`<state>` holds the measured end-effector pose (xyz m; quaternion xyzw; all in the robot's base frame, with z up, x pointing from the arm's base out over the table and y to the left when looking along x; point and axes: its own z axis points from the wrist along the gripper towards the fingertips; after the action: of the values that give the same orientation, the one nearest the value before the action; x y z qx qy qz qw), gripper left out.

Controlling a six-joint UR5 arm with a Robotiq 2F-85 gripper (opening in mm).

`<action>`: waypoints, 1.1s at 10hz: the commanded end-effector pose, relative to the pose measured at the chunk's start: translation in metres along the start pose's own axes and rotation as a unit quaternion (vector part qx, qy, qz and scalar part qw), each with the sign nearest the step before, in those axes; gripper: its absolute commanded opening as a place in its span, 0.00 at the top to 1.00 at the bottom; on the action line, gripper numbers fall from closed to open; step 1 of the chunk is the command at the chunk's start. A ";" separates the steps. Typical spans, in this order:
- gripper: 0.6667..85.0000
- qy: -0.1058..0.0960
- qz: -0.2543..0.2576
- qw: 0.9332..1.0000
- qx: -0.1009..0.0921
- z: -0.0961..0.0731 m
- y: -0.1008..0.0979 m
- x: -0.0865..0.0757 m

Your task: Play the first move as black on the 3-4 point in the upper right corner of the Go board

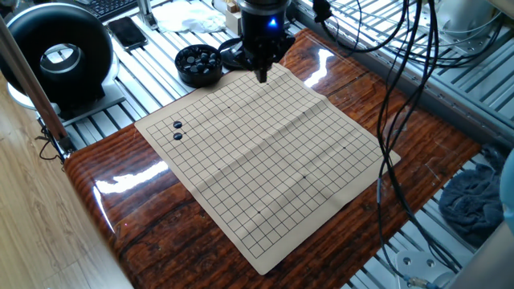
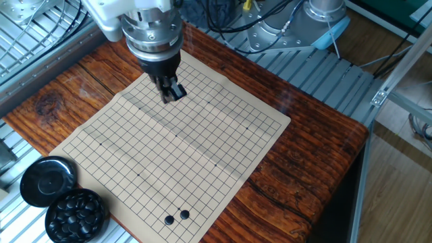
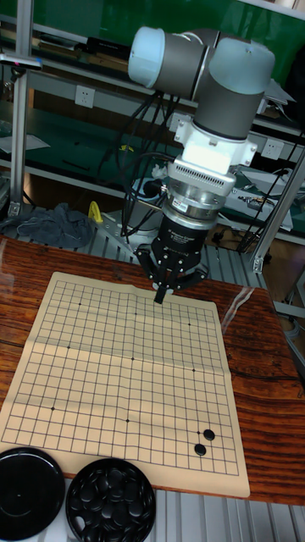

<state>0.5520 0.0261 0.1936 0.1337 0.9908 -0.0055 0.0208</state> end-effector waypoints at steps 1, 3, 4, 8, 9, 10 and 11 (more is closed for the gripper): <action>0.99 0.002 0.012 1.000 -0.022 -0.001 0.012 0.002; 0.99 -0.090 0.032 0.993 -0.073 -0.008 0.036 -0.047; 0.99 -0.098 0.031 0.992 -0.067 -0.009 0.033 -0.051; 0.99 -0.068 -0.039 0.996 -0.048 0.001 0.032 -0.076; 0.99 -0.068 -0.049 0.995 -0.052 0.006 0.037 -0.089; 0.99 -0.067 -0.059 0.995 -0.047 0.012 0.038 -0.103; 0.99 -0.065 -0.062 0.995 -0.045 0.019 0.039 -0.114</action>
<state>0.6443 0.0346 0.1885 0.0888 0.9915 0.0268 0.0918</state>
